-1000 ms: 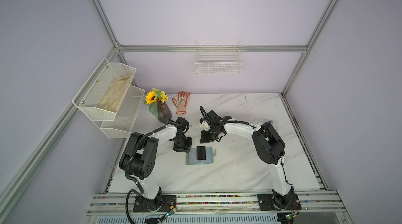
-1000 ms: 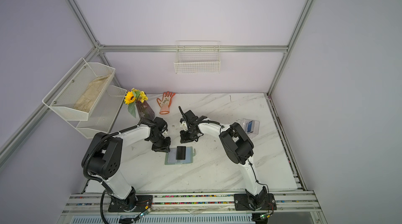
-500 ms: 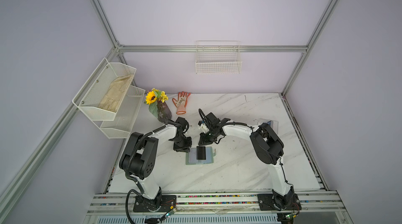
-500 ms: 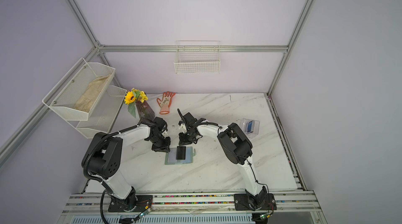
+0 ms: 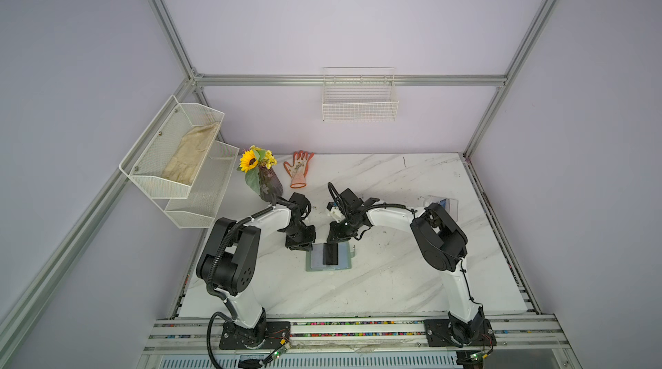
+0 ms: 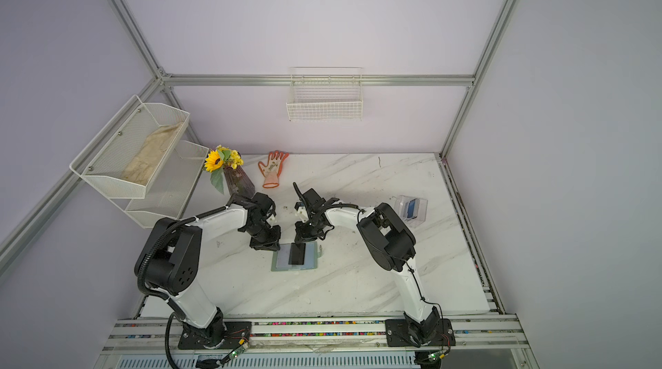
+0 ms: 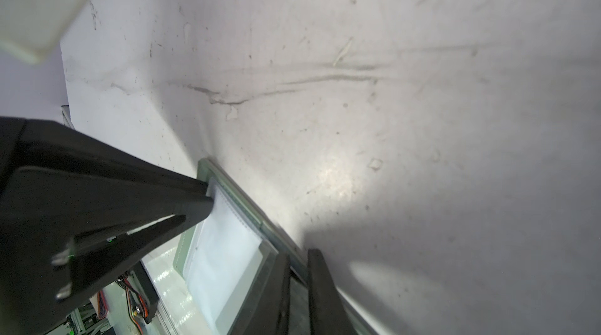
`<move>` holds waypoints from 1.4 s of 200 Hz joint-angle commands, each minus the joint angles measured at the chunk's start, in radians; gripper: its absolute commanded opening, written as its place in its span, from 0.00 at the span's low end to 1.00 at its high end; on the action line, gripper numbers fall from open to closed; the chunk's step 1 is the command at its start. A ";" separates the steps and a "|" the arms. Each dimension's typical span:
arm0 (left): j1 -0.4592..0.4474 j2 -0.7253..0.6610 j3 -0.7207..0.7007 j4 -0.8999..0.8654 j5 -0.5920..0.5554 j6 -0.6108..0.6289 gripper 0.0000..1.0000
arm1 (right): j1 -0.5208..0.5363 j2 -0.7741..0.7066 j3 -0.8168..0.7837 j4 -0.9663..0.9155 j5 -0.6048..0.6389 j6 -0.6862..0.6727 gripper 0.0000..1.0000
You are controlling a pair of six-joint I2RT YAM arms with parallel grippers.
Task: Insert credit cards into a card holder
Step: Insert the credit card into the card holder.
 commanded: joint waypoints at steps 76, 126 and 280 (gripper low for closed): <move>-0.011 0.065 -0.025 0.024 0.008 0.005 0.13 | 0.028 -0.012 0.008 -0.075 -0.006 -0.053 0.16; -0.010 0.064 -0.026 0.024 0.008 0.004 0.13 | 0.038 -0.011 0.021 -0.109 -0.006 -0.091 0.16; -0.014 0.065 -0.030 0.025 0.005 0.002 0.13 | 0.048 -0.051 0.018 -0.113 0.004 -0.100 0.19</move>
